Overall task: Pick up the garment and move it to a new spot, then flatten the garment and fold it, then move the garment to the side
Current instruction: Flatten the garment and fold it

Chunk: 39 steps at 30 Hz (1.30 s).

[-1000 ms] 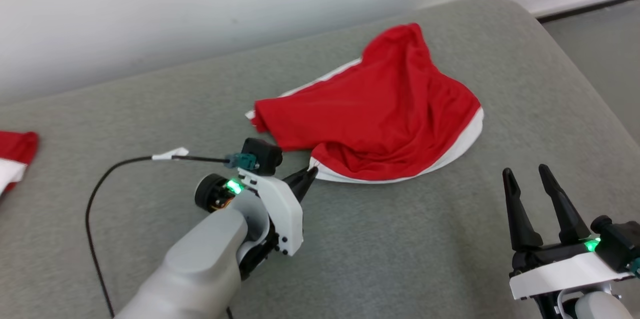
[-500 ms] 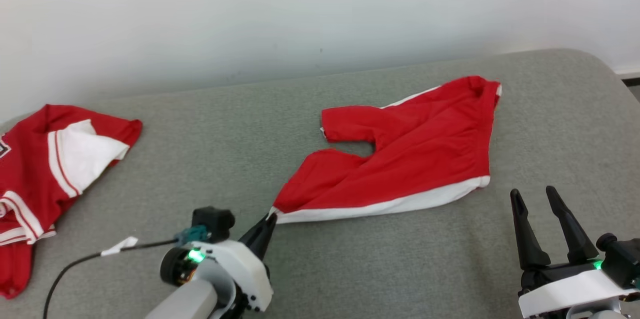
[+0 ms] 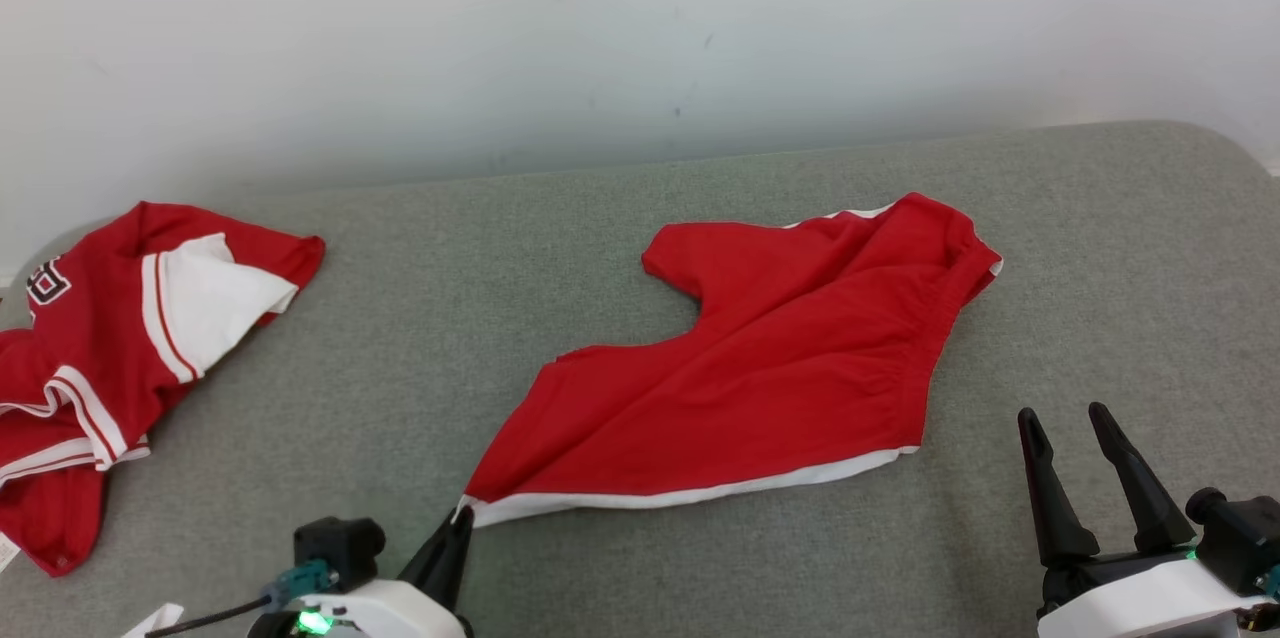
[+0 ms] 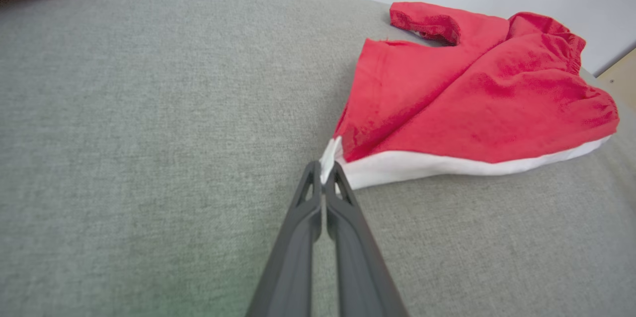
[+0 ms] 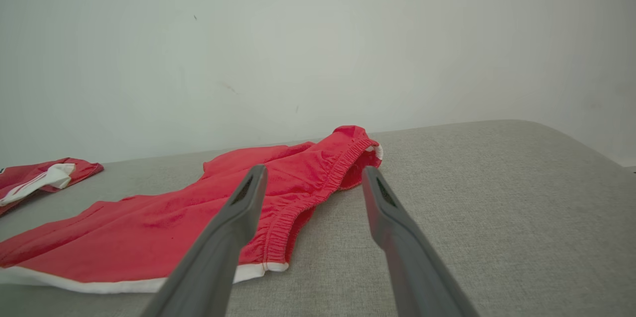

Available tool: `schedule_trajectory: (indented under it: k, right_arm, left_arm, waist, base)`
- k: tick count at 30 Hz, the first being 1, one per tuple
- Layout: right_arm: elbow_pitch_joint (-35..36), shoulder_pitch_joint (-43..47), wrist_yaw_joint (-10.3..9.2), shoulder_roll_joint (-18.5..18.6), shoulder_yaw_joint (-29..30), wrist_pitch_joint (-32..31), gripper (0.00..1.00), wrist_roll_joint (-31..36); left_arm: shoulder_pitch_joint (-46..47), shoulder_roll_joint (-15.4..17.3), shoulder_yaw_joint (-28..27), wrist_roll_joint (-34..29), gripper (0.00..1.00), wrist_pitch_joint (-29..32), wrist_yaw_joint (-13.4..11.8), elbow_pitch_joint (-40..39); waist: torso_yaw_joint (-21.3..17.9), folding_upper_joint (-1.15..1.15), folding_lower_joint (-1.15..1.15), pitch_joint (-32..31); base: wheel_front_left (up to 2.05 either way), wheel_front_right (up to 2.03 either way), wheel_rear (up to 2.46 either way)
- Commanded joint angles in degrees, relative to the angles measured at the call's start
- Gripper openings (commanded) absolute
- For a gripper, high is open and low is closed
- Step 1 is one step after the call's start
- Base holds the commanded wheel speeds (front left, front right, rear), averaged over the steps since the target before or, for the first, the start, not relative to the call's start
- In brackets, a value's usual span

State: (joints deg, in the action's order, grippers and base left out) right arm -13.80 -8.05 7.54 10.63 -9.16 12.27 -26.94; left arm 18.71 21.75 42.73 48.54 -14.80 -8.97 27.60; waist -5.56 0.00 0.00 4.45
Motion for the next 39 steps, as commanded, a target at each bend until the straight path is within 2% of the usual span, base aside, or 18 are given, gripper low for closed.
schedule_trajectory:
  k: [1, 2, 3, 4, 8, 11, 15, 22, 29, 34, 39]
  right_arm:
    - [0.26, 0.68, -0.11, 0.1, 0.02, -0.03, 1.0, 0.5]
    - [0.3, 0.83, -0.11, 0.08, -0.11, -0.26, 1.0, 0.52]
    - [0.3, 0.88, -0.11, 0.07, -0.26, -0.43, 1.0, 0.53]
    - [0.34, 0.83, -0.11, 0.06, -0.46, -0.48, 1.0, 0.59]
    - [0.58, 0.7, -0.11, -0.05, -1.18, -1.0, 1.0, 0.8]
    - [0.66, 1.11, -0.11, 0.04, -1.63, -0.93, 1.0, 0.89]
    - [1.25, 1.49, -0.11, 0.2, -2.35, -0.53, 1.0, 1.01]
    - [2.7, 2.76, -0.11, 1.41, -4.31, 1.23, 1.0, -1.13]
    - [2.8, 4.07, -0.11, 2.42, -5.63, 2.91, 1.0, -0.53]
    - [3.17, 4.36, -0.11, 1.6, -5.36, 2.96, 1.0, 0.31]
    - [3.06, 4.35, -0.11, 1.14, -4.75, 2.96, 1.0, 1.59]
  left_arm:
    - [-0.85, 0.36, -0.12, 0.81, 0.0, -0.33, -0.22, -0.18]
    - [-1.35, 0.61, -0.23, 0.95, 0.28, -0.33, -0.47, -0.75]
    - [-1.69, 0.78, -0.28, 1.01, 0.69, -0.34, -0.69, -1.15]
    - [-1.97, 0.85, -0.27, 1.04, 1.0, -0.33, -0.9, -1.48]
    - [-2.73, 1.07, -1.33, 0.77, 1.0, -0.31, -1.64, -3.25]
    - [-3.44, 1.21, -4.92, -0.91, 1.0, -0.41, -2.88, -6.14]
    - [-6.15, 0.53, -11.31, -5.75, 1.0, -0.37, -4.27, -11.54]
    - [-12.6, -2.34, -22.0, -16.3, 1.0, -0.39, -3.84, -20.14]
    - [-18.95, -8.78, -32.78, -25.22, 1.0, -0.39, -1.06, -24.97]
    - [-21.92, -13.2, -38.27, -29.92, 1.0, -0.39, 3.13, -23.26]
    - [-22.67, -16.11, -42.13, -33.88, 1.0, -0.39, 7.36, -21.6]
  waist:
    - [0.1, 0.0, 0.0, -0.14]
    - [0.15, 0.0, 0.0, -0.23]
    - [0.16, 0.0, 0.0, -0.3]
    - [0.15, 0.0, 0.0, -0.37]
    - [-0.01, 0.0, 0.0, -0.82]
    - [-0.09, 0.0, 0.0, -1.49]
    - [-0.26, 0.0, 0.0, -2.48]
    - [-0.61, 0.0, 0.0, -3.98]
    - [-0.63, 0.0, 0.0, -4.63]
    - [-0.73, 0.0, 0.0, -4.98]
    - [-0.63, 0.0, 0.0, -5.04]
  base:
    - [0.0, 0.0, 0.0]
    - [0.0, 0.0, 0.0]
    - [0.0, 0.0, 0.0]
    - [0.0, 0.0, 0.0]
    - [0.0, 0.0, 0.0]
    - [0.0, 0.0, 0.0]
    - [0.0, 0.0, 0.0]
    - [0.0, 0.0, 0.0]
    - [0.0, 0.0, 0.0]
    - [0.0, 0.0, 0.0]
    - [0.0, 0.0, 0.0]
